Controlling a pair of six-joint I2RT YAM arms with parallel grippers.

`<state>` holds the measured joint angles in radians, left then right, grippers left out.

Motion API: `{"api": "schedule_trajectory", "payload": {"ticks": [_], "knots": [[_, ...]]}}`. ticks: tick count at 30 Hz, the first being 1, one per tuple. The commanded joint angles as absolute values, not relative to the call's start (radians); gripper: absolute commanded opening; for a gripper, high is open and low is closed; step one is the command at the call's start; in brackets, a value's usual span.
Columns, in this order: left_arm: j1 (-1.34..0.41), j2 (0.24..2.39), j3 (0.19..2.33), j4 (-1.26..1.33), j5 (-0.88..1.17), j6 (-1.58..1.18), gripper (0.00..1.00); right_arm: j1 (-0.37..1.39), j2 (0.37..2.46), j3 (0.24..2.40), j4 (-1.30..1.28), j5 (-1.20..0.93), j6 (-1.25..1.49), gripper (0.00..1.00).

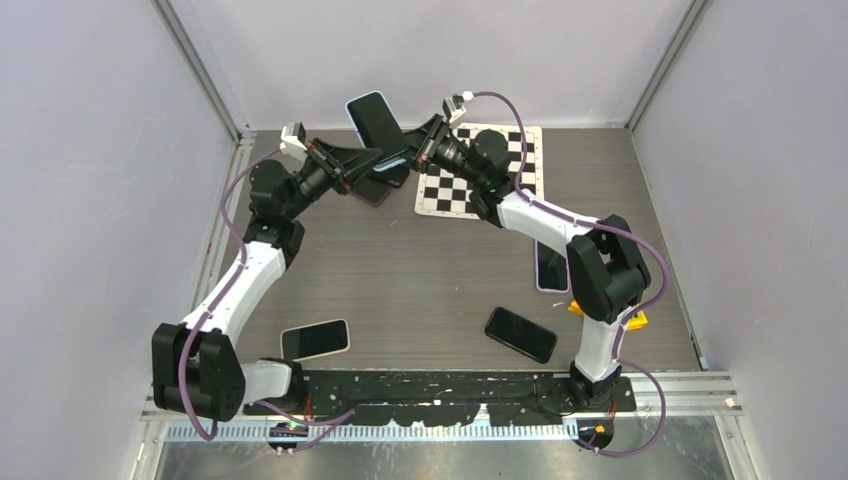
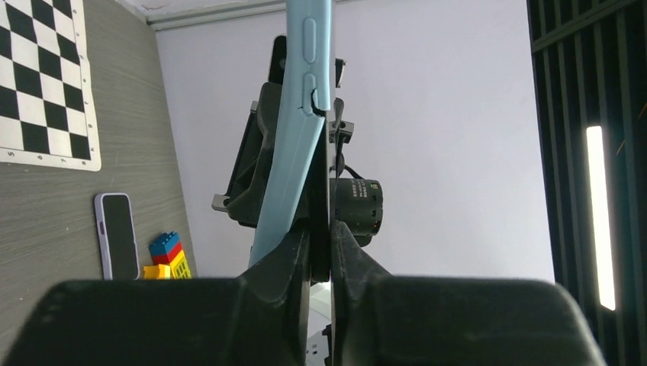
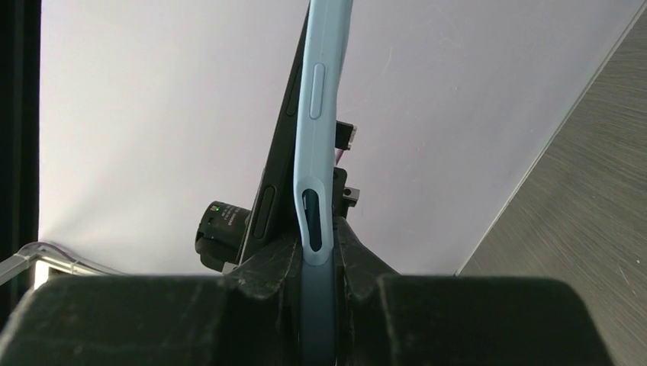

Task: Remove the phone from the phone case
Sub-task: Remove the phone case from the phone.

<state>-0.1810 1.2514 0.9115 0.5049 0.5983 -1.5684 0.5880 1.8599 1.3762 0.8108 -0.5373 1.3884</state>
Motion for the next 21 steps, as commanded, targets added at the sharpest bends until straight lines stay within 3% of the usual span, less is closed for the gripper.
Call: {"api": "schedule_trajectory", "payload": {"ticks": [1,2,8,21], "knots": [[-0.176,1.287,0.901,0.470,0.550,-1.540,0.04,0.644,1.785,1.415,0.938,-0.660,1.338,0.01],[-0.176,1.286,0.904,0.464,0.552,-1.535,0.00,0.644,1.780,1.411,0.870,-0.650,1.313,0.01],[-0.167,1.246,0.912,0.364,0.578,-1.531,0.00,0.632,1.685,1.368,0.510,-0.447,1.008,0.01],[-0.134,1.148,0.943,0.182,0.792,-1.481,0.00,0.587,1.635,1.363,0.300,-0.236,0.844,0.01]]}}
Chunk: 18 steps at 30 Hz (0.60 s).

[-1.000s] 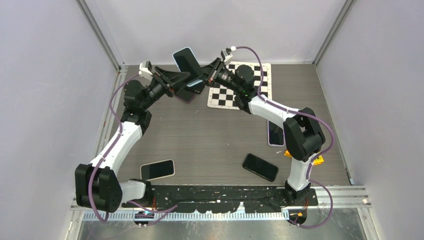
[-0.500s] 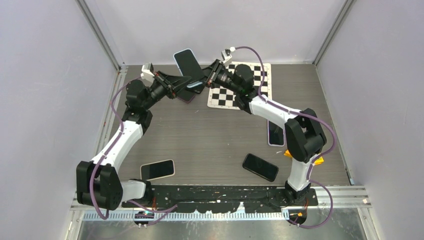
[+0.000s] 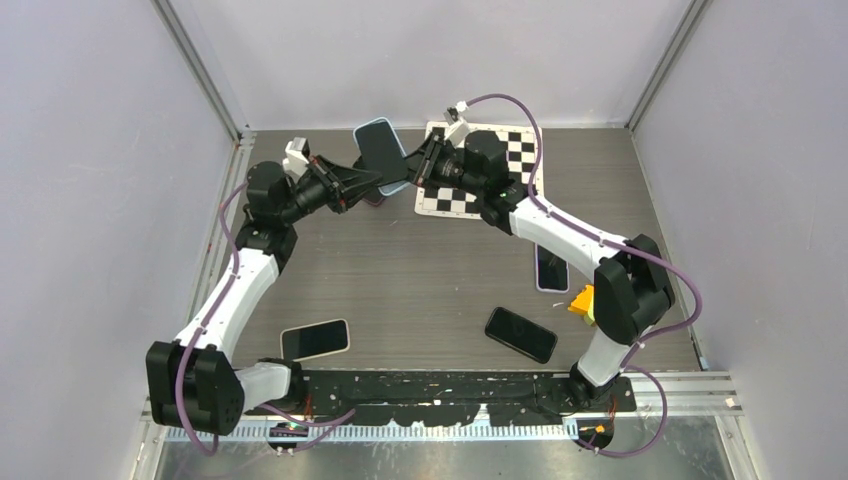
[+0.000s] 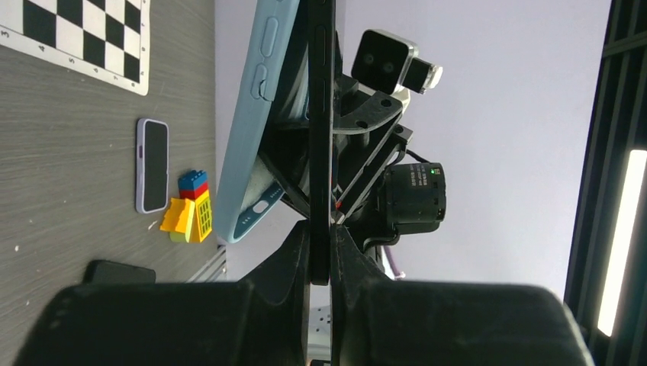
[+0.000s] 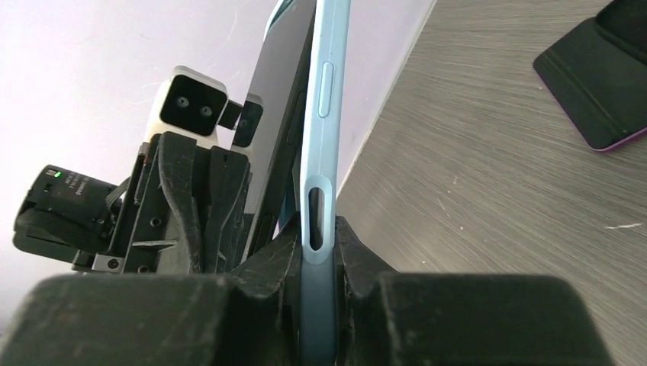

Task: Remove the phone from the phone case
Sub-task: Remove the phone case from the phone.

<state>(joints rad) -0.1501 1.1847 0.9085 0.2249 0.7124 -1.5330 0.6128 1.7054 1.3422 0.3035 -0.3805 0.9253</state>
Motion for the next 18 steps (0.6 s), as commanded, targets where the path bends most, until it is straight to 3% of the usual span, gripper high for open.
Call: {"api": "schedule_trajectory", "payload": {"ticks": [1,12,18], "knots": [[-0.133,1.147,0.946,0.178,0.804,-1.470,0.00,0.586,1.635,1.364,0.296,-0.232,0.839,0.01],[-0.130,1.204,1.012,0.105,1.032,-1.314,0.00,0.584,1.551,1.268,0.242,-0.044,0.842,0.01],[-0.032,1.200,1.070,-0.342,0.927,-0.977,0.00,0.574,1.553,1.296,0.132,-0.006,0.847,0.01]]}}
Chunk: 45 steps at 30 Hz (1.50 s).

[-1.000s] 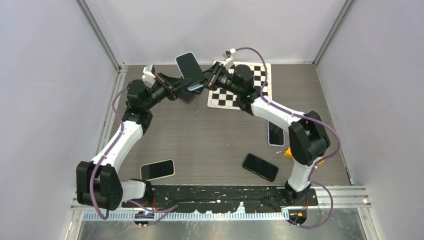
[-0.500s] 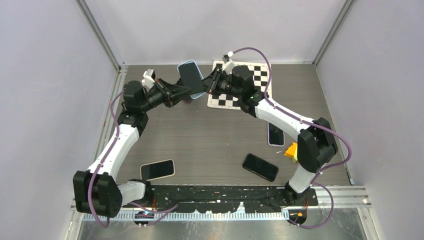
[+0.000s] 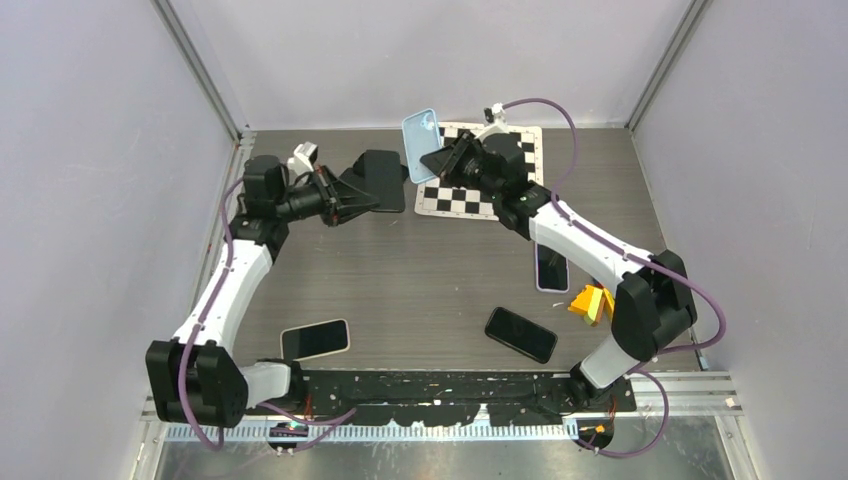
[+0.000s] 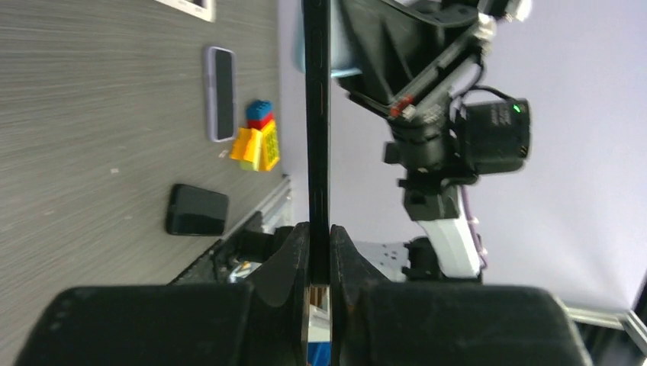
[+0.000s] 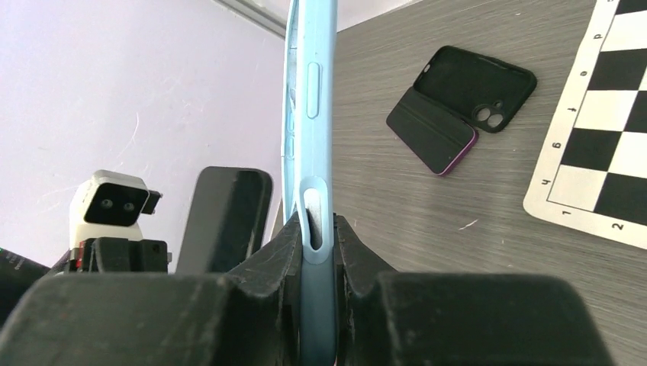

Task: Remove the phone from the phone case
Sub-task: Remove the phone case from the phone, then place the phone at the center of the board.

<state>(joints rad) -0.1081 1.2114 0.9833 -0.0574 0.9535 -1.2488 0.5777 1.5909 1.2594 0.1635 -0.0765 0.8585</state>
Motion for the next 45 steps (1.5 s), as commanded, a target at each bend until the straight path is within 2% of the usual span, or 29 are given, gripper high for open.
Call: {"api": "schedule_trajectory", "payload": {"ticks": [1,6,11,16,23,27,34,41,45], "knots": [[-0.010,1.203,1.084,-0.424,0.889,-0.907,0.00,0.574,1.555,1.298,0.124,-0.013,0.846,0.01],[0.197,1.234,1.077,-0.635,0.705,-0.697,0.00,0.572,1.593,1.331,0.062,-0.066,0.851,0.00],[0.299,1.295,1.058,-0.632,0.629,-0.616,0.00,0.574,1.666,1.394,0.021,-0.186,0.867,0.01],[0.308,1.359,1.099,-0.658,0.502,-0.522,0.00,0.596,1.774,1.420,0.113,-0.275,0.906,0.08],[0.308,1.560,1.166,-0.667,0.513,-0.420,0.00,0.659,1.992,1.571,0.170,-0.280,0.917,0.09],[0.308,1.676,1.192,-0.606,0.603,-0.412,0.00,0.692,2.127,1.651,0.252,-0.276,0.951,0.09],[0.308,1.754,1.247,-0.642,0.527,-0.298,0.00,0.760,2.363,1.860,0.259,-0.271,0.968,0.10],[0.326,1.789,1.315,-0.779,0.399,-0.237,0.00,0.804,2.494,1.978,0.211,-0.277,0.986,0.11],[0.332,1.787,1.301,-0.772,0.362,-0.257,0.06,0.821,2.559,2.036,0.185,-0.287,1.046,0.11]]}}
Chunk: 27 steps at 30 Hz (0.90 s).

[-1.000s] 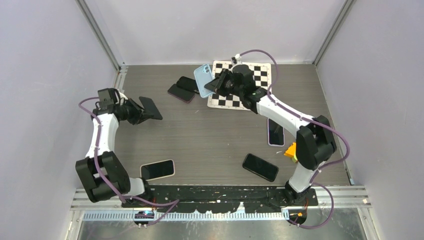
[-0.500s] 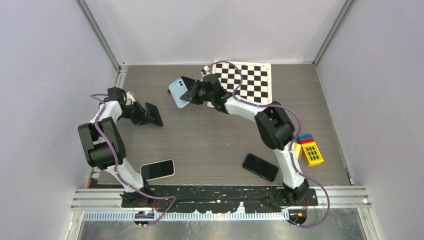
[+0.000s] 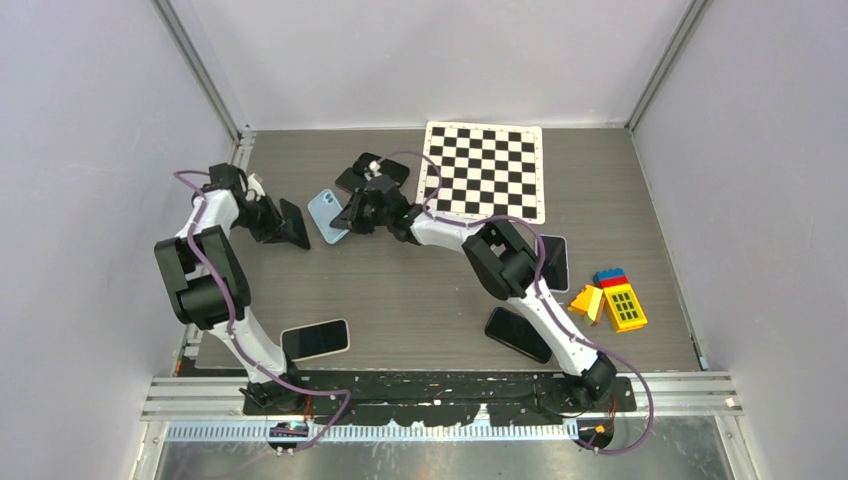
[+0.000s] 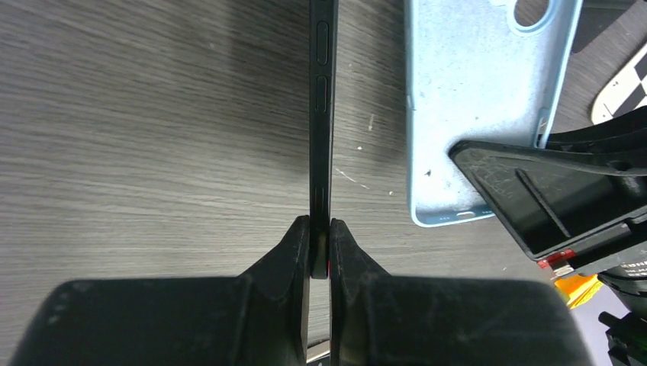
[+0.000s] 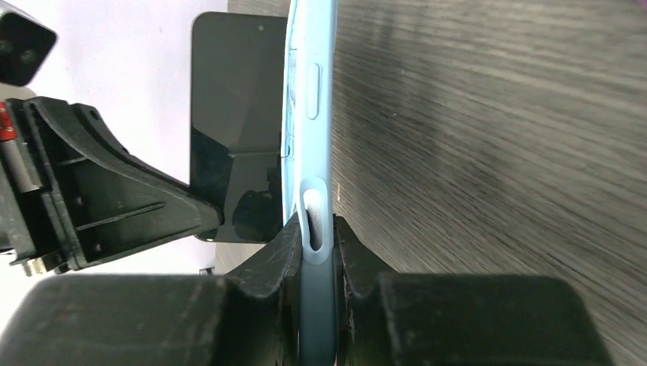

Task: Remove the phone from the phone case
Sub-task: Place the phone at the center of the board.

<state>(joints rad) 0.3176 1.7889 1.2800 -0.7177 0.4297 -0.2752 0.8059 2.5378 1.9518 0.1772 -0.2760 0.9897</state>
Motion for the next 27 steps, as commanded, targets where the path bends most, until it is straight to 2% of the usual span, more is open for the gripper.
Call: {"api": "schedule_trajectory", "payload": {"ticks": [1,6,8,12,19,23,27], "knots": [[0.336,1.793,1.301,-0.774,0.347,-0.258,0.08,0.825,2.567,2.046,0.178,-0.280,1.052,0.11],[0.379,1.829,1.301,-0.787,0.337,-0.294,0.24,0.829,2.603,2.090,0.094,-0.214,1.086,0.12],[0.393,1.840,1.307,-0.792,0.337,-0.309,0.27,0.832,2.636,2.111,0.086,-0.215,1.107,0.12],[0.414,1.869,1.337,-0.819,0.293,-0.339,0.29,0.844,2.705,2.227,0.020,-0.244,1.122,0.12],[0.423,1.866,1.339,-0.835,0.242,-0.350,0.30,0.869,2.740,2.270,-0.082,-0.250,1.064,0.16],[0.418,1.836,1.329,-0.829,0.287,-0.364,0.37,0.889,2.785,2.342,-0.132,-0.256,1.017,0.23],[0.407,1.790,1.316,-0.828,0.291,-0.384,0.46,0.896,2.808,2.419,-0.209,-0.257,0.979,0.34]]}}
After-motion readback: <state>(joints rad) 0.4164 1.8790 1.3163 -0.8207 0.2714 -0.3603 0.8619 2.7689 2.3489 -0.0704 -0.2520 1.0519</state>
